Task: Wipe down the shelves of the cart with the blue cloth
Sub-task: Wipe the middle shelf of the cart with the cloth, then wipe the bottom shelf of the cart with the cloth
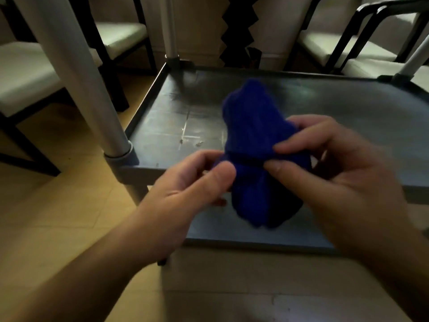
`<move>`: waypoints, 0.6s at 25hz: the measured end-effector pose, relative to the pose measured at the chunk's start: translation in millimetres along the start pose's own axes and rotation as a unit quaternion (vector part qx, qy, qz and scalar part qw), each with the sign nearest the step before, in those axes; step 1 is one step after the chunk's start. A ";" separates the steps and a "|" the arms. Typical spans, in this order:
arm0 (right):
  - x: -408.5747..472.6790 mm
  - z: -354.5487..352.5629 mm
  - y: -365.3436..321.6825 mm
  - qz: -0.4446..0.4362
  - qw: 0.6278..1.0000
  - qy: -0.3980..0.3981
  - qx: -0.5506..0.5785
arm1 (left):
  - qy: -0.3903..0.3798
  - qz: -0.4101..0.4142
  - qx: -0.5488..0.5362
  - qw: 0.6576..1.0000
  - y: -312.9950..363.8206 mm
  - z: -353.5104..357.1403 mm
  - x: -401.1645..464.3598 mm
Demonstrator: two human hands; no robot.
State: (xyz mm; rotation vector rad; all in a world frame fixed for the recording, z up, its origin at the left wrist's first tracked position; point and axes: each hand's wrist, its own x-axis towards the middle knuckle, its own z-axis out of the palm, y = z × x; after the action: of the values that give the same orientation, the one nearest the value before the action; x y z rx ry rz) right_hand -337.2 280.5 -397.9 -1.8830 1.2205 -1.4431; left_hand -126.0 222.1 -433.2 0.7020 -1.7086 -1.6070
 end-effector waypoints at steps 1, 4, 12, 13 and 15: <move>-12.2 12.2 4.0 0.002 1.000 -0.015 0.000 | -0.017 -0.025 -0.064 0.998 -9.3 2.1 -10.2; -43.4 43.9 26.6 0.064 0.997 -0.038 0.016 | -0.001 -0.105 -0.144 0.984 -41.2 1.0 -24.5; -88.9 57.6 132.4 0.493 0.804 -0.214 0.254 | -0.064 -0.264 -0.127 0.954 -165.2 -11.9 -33.1; -93.9 55.1 144.8 0.501 0.796 -0.249 0.232 | -0.067 -0.269 -0.103 0.955 -176.3 -9.7 -30.5; -104.2 50.3 167.0 0.503 0.795 -0.285 0.182 | -0.057 -0.281 -0.029 0.958 -195.4 -2.4 -21.8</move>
State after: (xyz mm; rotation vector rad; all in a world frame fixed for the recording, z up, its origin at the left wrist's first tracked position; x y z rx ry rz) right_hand -356.4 279.9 -600.2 -0.9546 1.1931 -0.4125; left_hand -123.3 219.4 -629.8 1.1612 -1.6180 -2.1029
